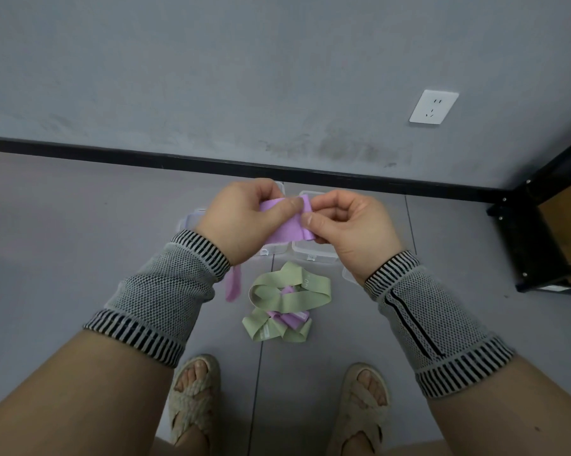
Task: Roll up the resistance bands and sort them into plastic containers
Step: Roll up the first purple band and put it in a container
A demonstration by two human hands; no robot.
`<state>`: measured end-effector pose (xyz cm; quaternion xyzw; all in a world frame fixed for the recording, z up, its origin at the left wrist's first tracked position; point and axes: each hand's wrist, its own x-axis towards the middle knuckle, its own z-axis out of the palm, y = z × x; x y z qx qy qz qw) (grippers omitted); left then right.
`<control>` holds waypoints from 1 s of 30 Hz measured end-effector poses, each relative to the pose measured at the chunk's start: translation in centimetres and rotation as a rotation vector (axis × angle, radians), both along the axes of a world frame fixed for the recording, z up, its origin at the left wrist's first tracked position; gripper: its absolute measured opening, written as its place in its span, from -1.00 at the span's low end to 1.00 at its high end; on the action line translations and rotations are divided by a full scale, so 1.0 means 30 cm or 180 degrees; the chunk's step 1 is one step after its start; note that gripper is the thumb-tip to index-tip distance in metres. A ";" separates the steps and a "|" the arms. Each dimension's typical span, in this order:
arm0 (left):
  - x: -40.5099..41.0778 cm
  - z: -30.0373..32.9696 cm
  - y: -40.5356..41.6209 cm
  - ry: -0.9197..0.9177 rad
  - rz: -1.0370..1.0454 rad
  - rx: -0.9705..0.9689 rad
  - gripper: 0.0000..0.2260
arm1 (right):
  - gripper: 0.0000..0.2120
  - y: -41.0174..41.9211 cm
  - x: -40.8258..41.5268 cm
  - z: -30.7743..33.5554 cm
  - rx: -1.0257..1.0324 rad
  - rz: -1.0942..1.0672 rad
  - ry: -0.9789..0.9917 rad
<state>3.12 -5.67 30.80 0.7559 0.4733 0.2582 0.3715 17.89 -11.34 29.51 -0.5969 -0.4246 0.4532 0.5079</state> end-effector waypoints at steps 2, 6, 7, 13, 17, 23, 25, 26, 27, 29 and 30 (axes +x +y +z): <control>0.007 -0.005 -0.006 -0.0162 0.0062 0.0009 -0.70 | -0.81 -0.002 -0.011 -0.001 0.0086 0.0001 -0.0131; 0.006 -0.009 -0.001 -0.0362 0.0071 -0.0101 -0.76 | -0.76 -0.003 -0.021 -0.002 0.0206 0.0043 -0.0486; 0.001 -0.009 0.003 -0.0371 0.0073 -0.0120 -0.78 | -0.71 -0.005 -0.020 -0.004 0.0258 0.0118 -0.0554; -0.028 0.003 0.012 -0.0341 0.0031 -0.0293 -0.89 | -0.30 -0.026 0.003 -0.011 0.0482 0.0701 -0.1449; -0.043 0.006 0.015 -0.0229 -0.0109 -0.0277 -0.90 | -0.33 -0.028 -0.011 -0.011 0.0603 0.0753 -0.1850; -0.047 0.010 0.011 -0.0168 -0.0224 -0.0385 -0.88 | -0.47 -0.026 -0.014 -0.017 0.0762 0.0630 -0.1658; -0.048 0.006 0.015 -0.0148 -0.0185 -0.0477 -0.85 | -0.47 -0.025 -0.013 -0.021 0.0768 0.0618 -0.1616; -0.049 0.004 0.017 -0.0083 -0.0147 -0.0513 -0.82 | -0.46 -0.025 -0.011 -0.022 0.0762 0.0600 -0.1596; -0.051 0.001 0.020 0.0013 -0.0104 -0.0541 -0.81 | -0.45 -0.025 -0.007 -0.021 0.0753 0.0577 -0.1573; -0.059 0.001 0.026 0.0123 -0.0043 -0.0653 -0.81 | -0.44 -0.024 0.001 -0.021 0.0711 0.0565 -0.1575; -0.063 0.004 0.028 0.0108 -0.0043 -0.0732 -0.83 | -0.45 -0.024 0.001 -0.020 0.0685 0.0583 -0.1592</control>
